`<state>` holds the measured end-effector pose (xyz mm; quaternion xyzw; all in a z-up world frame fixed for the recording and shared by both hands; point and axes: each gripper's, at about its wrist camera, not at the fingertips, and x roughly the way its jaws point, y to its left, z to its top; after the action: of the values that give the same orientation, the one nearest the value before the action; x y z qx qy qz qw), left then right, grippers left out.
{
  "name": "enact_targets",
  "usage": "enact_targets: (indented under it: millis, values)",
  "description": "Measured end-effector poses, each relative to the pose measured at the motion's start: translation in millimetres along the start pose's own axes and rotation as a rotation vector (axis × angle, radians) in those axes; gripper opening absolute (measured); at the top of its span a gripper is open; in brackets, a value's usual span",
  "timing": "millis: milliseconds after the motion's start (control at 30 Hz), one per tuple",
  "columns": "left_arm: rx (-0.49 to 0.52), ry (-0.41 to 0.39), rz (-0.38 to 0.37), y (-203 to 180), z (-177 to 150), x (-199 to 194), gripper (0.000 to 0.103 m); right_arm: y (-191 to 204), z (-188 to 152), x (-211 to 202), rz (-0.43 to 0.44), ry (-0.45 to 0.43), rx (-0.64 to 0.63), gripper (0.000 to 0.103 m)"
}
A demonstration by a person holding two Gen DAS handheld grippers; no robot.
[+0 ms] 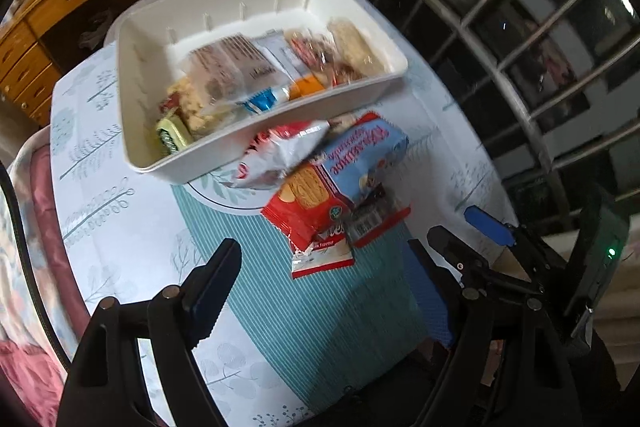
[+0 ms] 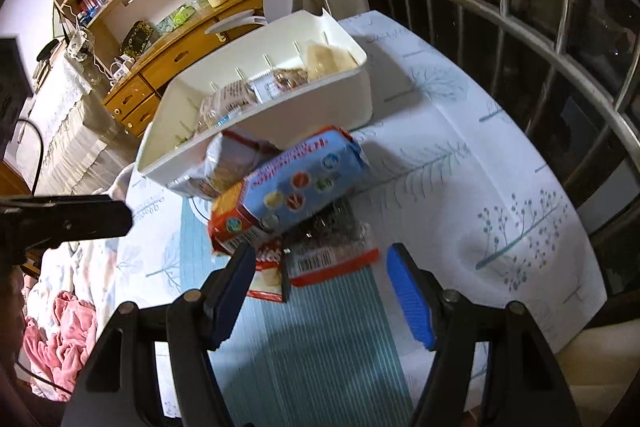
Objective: Organize snacks
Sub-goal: 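Withdraw both open grippers toward the biscuit pack and remaining snacks, then grasp the blue-red biscuit pack with the left gripper while the right grasps the dark red-edged packet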
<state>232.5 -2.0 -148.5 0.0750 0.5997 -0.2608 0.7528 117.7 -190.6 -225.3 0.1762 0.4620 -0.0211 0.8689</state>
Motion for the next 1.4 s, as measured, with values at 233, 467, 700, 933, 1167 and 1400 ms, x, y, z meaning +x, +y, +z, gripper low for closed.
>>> enact_targets:
  millis: [233, 467, 700, 933, 1167, 1400]
  values:
    - [0.073, 0.103, 0.040, -20.7, 15.5, 47.6, 0.081, -0.2, -16.5, 20.0, -0.026, -0.020, -0.086, 0.068]
    - [0.094, 0.196, 0.080, -27.0, 32.6, 93.7, 0.081, 9.2, -27.6, 41.4, -0.048, -0.091, -0.234, 0.068]
    - [0.075, 0.259, 0.120, -23.5, 46.4, 125.1, 0.081, 11.8, -25.0, 72.9, -0.055, -0.079, -0.341, 0.068]
    - [0.041, 0.294, 0.136, -17.2, 59.5, 147.7, 0.087, 12.9, -17.4, 92.2, -0.028, -0.053, -0.390, 0.064]
    - [0.012, 0.337, 0.124, -18.0, 65.3, 168.4, 0.095, 13.3, -11.6, 99.7, -0.021, -0.061, -0.408, 0.064]
    - [-0.063, 0.357, 0.100, -11.2, 66.6, 179.7, 0.091, 11.5, -4.7, 105.7, -0.019, -0.056, -0.424, 0.064]
